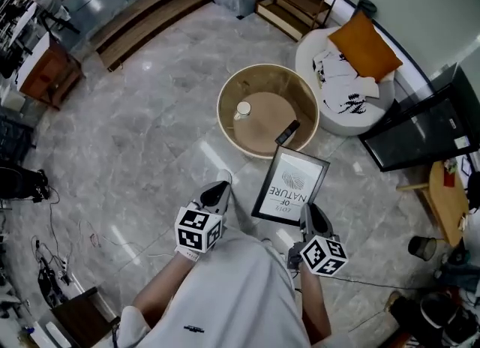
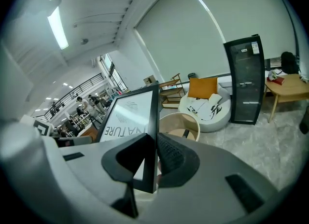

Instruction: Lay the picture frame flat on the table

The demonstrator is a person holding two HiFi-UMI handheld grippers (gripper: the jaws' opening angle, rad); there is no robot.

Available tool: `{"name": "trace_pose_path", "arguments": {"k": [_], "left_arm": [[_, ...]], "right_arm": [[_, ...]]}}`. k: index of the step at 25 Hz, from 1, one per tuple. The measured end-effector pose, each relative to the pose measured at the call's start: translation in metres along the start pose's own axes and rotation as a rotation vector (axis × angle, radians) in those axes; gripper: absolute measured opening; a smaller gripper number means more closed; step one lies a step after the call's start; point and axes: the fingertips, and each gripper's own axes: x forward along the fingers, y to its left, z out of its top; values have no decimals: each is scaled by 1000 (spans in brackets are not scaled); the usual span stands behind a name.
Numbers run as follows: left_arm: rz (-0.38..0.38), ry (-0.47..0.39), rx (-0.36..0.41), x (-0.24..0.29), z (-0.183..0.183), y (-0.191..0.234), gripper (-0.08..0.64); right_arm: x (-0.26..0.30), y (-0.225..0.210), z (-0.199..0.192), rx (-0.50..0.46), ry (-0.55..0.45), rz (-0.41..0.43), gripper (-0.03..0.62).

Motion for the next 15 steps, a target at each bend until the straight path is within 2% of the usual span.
{"name": "trace_pose_path", "arguments": {"k": [5, 15], "left_arm": [[-48, 6, 0, 37, 52, 58, 14], [-152, 41, -38, 76, 104, 149, 14]], "right_arm": [[63, 34, 32, 36, 3, -39, 60], [154, 107, 77, 35, -1, -105, 60]]}}
